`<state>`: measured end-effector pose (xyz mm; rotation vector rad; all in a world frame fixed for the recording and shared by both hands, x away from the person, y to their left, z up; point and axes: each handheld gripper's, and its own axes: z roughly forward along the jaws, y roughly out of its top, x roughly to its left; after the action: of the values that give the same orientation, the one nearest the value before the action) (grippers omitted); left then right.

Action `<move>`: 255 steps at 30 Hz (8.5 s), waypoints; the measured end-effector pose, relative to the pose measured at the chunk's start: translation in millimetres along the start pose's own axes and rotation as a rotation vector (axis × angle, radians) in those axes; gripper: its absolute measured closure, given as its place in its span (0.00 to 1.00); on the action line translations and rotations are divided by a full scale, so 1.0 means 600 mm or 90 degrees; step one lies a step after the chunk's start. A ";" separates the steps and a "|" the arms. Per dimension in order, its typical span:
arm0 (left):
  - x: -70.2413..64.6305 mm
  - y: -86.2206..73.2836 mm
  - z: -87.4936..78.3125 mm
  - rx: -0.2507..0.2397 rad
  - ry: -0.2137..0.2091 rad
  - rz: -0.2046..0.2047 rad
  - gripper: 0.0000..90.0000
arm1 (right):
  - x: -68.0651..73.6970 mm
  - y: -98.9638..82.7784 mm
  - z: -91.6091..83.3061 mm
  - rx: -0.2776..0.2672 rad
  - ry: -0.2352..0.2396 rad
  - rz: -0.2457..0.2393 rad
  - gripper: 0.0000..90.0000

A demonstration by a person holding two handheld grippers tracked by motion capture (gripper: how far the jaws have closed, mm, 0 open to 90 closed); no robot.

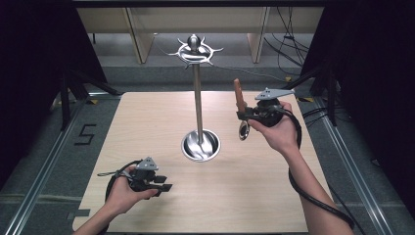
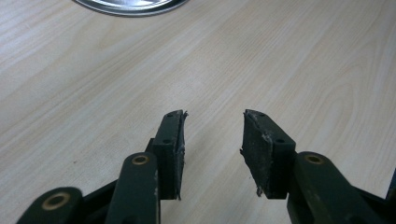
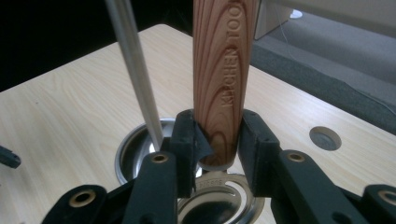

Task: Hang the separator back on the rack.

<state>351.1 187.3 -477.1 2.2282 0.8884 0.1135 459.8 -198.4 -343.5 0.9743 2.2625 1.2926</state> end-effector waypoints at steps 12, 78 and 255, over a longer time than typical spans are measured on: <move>0.001 0.000 -0.003 -0.006 0.005 -0.001 0.64 | 0.051 -0.011 -0.033 -0.042 0.029 -0.018 0.78; -0.001 0.002 -0.005 -0.029 0.002 -0.017 0.63 | 0.091 0.073 -0.062 -0.149 0.031 -0.042 0.78; 0.006 0.002 -0.014 -0.053 0.031 -0.040 0.56 | 0.048 -0.059 -0.171 -0.003 -0.121 -0.021 0.45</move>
<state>351.5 193.7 -471.1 2.1256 0.9622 0.1726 364.1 -252.5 -320.0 1.0084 2.1210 1.1405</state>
